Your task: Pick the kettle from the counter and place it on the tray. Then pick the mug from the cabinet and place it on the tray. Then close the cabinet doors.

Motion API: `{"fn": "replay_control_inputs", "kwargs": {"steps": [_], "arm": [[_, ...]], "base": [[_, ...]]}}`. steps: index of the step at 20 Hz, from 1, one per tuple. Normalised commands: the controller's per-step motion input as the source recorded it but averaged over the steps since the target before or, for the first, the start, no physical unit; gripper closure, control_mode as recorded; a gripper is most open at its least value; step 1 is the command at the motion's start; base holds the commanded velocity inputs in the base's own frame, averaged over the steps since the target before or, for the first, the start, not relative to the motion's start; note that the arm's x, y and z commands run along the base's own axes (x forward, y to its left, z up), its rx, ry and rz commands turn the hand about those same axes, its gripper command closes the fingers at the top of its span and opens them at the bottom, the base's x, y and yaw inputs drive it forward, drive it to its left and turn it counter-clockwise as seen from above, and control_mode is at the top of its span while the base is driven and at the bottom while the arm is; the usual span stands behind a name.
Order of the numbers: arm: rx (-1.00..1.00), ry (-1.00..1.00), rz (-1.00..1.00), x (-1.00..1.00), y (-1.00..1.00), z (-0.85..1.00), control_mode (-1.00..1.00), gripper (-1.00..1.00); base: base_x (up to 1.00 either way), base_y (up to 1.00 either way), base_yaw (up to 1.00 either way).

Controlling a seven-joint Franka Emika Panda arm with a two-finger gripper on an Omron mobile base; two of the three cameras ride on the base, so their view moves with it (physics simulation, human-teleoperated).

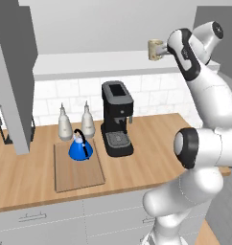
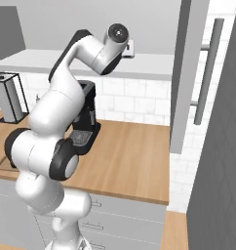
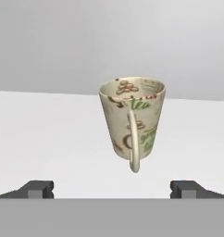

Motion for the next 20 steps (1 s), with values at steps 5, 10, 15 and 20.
{"fn": "replay_control_inputs", "kwargs": {"steps": [5,10,15,20], "arm": [[0.00,0.00,0.00,0.28,-0.01,-0.08,-1.00,-1.00],[0.00,0.00,0.00,0.24,-0.01,-0.02,-1.00,-1.00],[0.00,0.00,0.00,0.28,-0.02,-0.01,-1.00,-1.00],[0.00,0.00,0.00,0.09,-0.02,-0.02,-1.00,-1.00]], "base": [[0.00,0.00,0.00],[0.00,0.00,0.00],[0.00,0.00,0.00],[0.00,0.00,0.00]]}}
